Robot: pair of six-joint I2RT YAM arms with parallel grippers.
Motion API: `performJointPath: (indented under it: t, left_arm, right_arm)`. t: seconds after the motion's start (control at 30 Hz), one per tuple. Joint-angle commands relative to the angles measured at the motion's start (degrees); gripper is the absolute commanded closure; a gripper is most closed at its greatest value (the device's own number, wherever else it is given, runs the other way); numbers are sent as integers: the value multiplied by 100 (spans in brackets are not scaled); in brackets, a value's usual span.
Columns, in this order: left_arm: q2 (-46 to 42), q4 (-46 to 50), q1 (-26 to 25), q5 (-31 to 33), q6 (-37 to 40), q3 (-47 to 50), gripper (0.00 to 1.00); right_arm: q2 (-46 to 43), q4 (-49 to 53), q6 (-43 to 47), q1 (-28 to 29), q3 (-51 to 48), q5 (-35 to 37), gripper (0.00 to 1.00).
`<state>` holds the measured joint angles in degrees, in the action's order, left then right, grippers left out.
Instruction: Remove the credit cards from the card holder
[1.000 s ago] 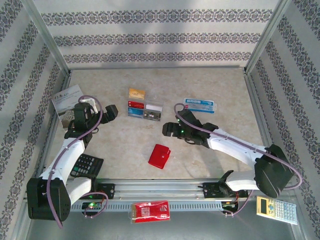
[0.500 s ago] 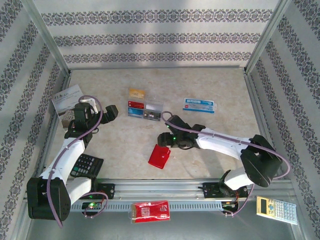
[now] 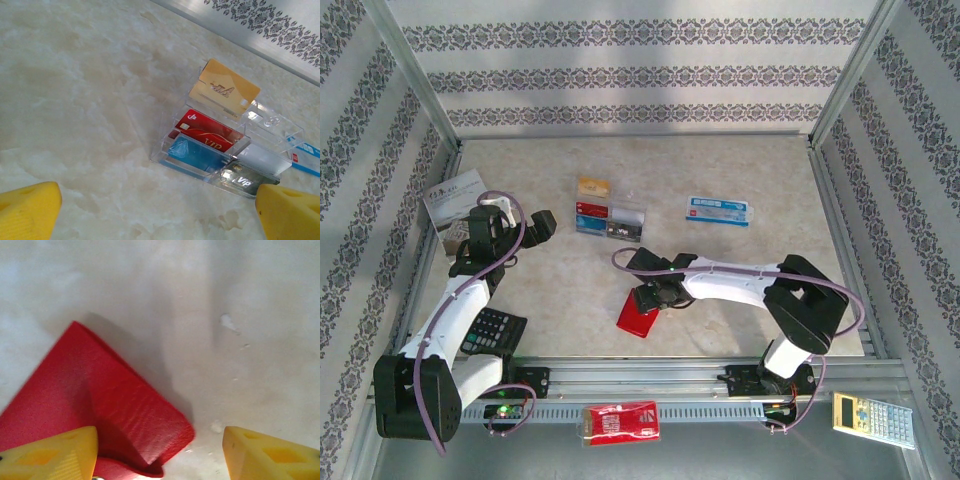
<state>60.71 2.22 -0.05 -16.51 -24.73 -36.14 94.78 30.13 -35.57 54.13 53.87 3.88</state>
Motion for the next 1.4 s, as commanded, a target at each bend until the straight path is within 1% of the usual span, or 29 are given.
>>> performJointPath:
  t: [0.0, 0.1, 0.23, 0.33, 0.4, 0.5, 0.63, 0.73, 0.83, 1.03, 1.2, 1.3, 1.37]
  left_arm:
    - [-69, 113, -47, 31, -76, -59, 0]
    - [-39, 116, -48, 9, -100, -76, 0]
    - [50, 24, -52, -36, -177, -42, 0]
    - [168, -42, -48, -134, -264, -68, 0]
    - [246, -38, -49, -230, -312, -127, 0]
    - [356, -13, -56, -483, -406, -189, 1]
    - [608, 10, -170, -972, -621, -247, 4]
    - [871, 178, -444, -1121, -752, -381, 6]
    - [1135, 487, -885, -1056, -842, -581, 7]
    - [1598, 666, -1729, -1010, -1248, -770, 8]
    - [1927, 516, -2333, -1092, -1604, -729, 9]
    - [2187, 357, -2620, -1234, -1778, -680, 13]
    - [2381, 343, -2755, -1333, -1816, -689, 18]
  right_arm:
    - [190, 186, 500, -220, 96, 500, 34]
    - [337, -60, 929, -522, 208, 478, 34]
    - [708, -453, 1432, -893, 596, 334, 34]
    - [1033, -560, 1677, -1017, 960, 380, 34]
    - [1162, -635, 1719, -1095, 1131, 260, 34]
    - [1024, -751, 1699, -1130, 1124, 108, 34]
    - [344, -919, 1383, -1187, 809, -122, 33]
    - [-201, -1184, 848, -1334, 395, -411, 33]
    - [-636, -1406, 262, -1454, -6, -660, 32]
    - [-1169, -1635, -823, -1658, -624, -999, 33]
    - [-1162, -1775, -1281, -1756, -833, -1399, 34]
    - [-982, -1885, -1391, -1753, -869, -1540, 36]
    - [-809, -1936, -1383, -1743, -830, -1638, 39]
